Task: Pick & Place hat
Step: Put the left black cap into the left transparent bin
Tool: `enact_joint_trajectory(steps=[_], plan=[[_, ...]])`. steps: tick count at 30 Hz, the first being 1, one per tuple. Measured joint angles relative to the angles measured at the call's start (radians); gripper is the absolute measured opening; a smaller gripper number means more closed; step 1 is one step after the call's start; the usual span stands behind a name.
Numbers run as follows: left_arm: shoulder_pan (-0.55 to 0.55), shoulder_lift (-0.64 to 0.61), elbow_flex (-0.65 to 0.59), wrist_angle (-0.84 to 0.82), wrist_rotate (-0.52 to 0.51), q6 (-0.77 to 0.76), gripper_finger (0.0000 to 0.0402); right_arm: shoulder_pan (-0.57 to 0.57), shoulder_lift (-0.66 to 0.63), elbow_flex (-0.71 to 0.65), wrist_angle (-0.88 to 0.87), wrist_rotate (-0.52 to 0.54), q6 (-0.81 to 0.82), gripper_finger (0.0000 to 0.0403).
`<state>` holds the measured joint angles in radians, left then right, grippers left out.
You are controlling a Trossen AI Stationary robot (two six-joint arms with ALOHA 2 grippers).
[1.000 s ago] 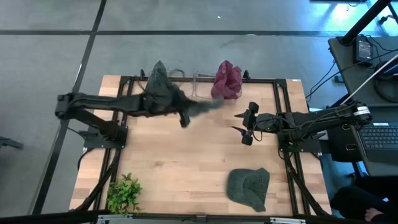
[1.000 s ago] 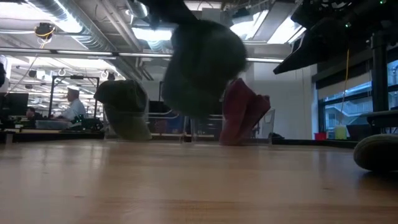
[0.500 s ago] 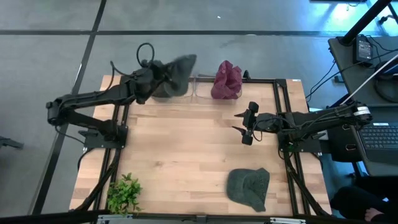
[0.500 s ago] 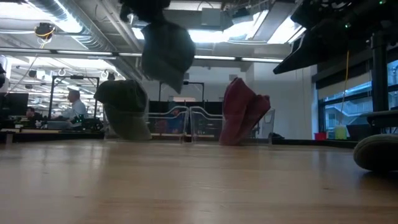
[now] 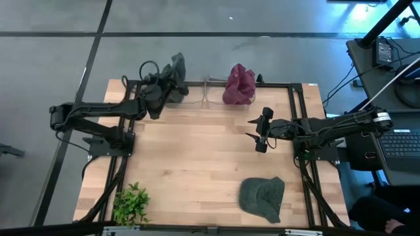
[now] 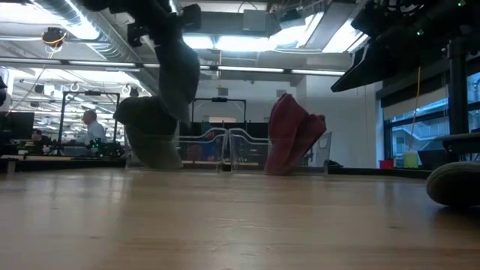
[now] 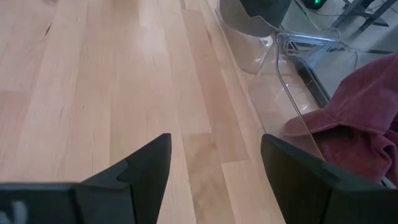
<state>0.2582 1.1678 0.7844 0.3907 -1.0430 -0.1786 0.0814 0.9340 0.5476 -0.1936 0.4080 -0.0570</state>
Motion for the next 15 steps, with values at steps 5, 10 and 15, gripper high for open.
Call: enact_joint_trajectory(steps=[5, 10, 15], plan=[[-0.021, 0.041, -0.099, 0.190, -0.067, 0.010, 0.0004, 0.000, 0.000, 0.000, -0.001, 0.000, 0.002, 0.0248], [-0.017, 0.139, -0.161, 0.434, -0.070, 0.064, 0.0004, 0.000, 0.000, 0.000, -0.002, 0.000, 0.004, 0.0248], [0.003, 0.268, -0.175, 0.645, -0.086, 0.123, 0.0004, 0.000, 0.000, 0.000, -0.001, 0.000, 0.007, 0.0248]])
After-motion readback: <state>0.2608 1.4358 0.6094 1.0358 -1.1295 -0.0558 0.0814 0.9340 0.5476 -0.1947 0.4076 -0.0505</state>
